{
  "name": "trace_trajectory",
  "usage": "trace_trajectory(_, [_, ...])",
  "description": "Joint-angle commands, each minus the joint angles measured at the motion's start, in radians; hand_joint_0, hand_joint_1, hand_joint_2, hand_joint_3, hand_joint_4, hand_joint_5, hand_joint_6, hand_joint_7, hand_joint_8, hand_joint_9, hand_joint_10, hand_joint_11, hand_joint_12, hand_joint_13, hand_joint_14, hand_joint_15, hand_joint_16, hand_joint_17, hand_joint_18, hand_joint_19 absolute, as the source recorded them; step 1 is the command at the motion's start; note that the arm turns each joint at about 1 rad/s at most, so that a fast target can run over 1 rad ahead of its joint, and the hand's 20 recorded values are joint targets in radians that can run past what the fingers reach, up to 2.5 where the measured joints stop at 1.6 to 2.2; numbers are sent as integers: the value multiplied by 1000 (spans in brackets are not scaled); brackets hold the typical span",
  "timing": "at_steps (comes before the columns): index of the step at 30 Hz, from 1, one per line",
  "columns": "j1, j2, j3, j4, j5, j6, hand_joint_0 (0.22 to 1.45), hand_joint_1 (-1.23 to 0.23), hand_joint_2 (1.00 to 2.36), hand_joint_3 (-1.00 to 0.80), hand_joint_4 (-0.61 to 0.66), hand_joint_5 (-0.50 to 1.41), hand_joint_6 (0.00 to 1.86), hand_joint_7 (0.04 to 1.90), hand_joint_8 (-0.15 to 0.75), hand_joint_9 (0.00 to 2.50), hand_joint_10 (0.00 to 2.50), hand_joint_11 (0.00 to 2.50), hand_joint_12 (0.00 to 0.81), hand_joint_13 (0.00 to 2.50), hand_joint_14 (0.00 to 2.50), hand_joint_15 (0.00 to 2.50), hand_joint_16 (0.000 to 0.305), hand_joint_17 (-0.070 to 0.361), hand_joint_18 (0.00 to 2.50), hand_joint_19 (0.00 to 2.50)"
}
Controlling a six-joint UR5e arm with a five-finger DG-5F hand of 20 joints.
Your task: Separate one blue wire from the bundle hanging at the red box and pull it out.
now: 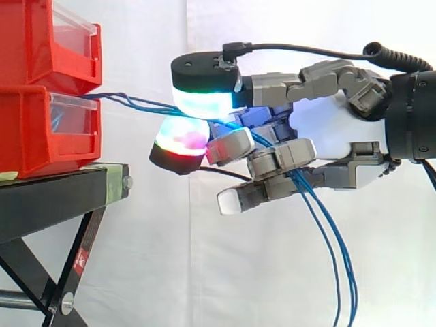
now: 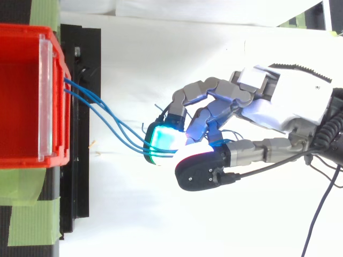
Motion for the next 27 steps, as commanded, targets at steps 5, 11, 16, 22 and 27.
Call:
trace_trajectory(5, [0, 1, 0, 2, 0, 0, 810, -924, 1028, -149, 263, -254, 870, 1013, 330, 694, 580, 1558, 297, 954, 1036, 1495, 28, 63, 616, 655])
trace_trajectory(11, [0, 1, 0, 6, 0, 2, 808, -977, 1021, -245, 256, -260, 861, 1039, 308, 606, 600, 1540, 276, 912, 955, 1529, 26, 57, 567, 503])
trace_trajectory(16, [0, 0, 0, 6, 0, 3, 816, -999, 1020, -259, 241, -266, 860, 1039, 290, 498, 745, 1464, 255, 834, 1131, 1436, 23, 51, 515, 450])
trace_trajectory(22, [0, 0, 0, 6, 0, 5, 809, -1018, 1016, -316, 235, -269, 855, 1040, 293, 469, 731, 1476, 253, 805, 1187, 1462, 22, 51, 519, 449])
trace_trajectory(27, [-2, 1, 0, 6, 0, 5, 779, -989, 1003, -467, 250, -269, 854, 1025, 305, 477, 778, 1465, 260, 803, 1307, 1423, 25, 56, 586, 523])
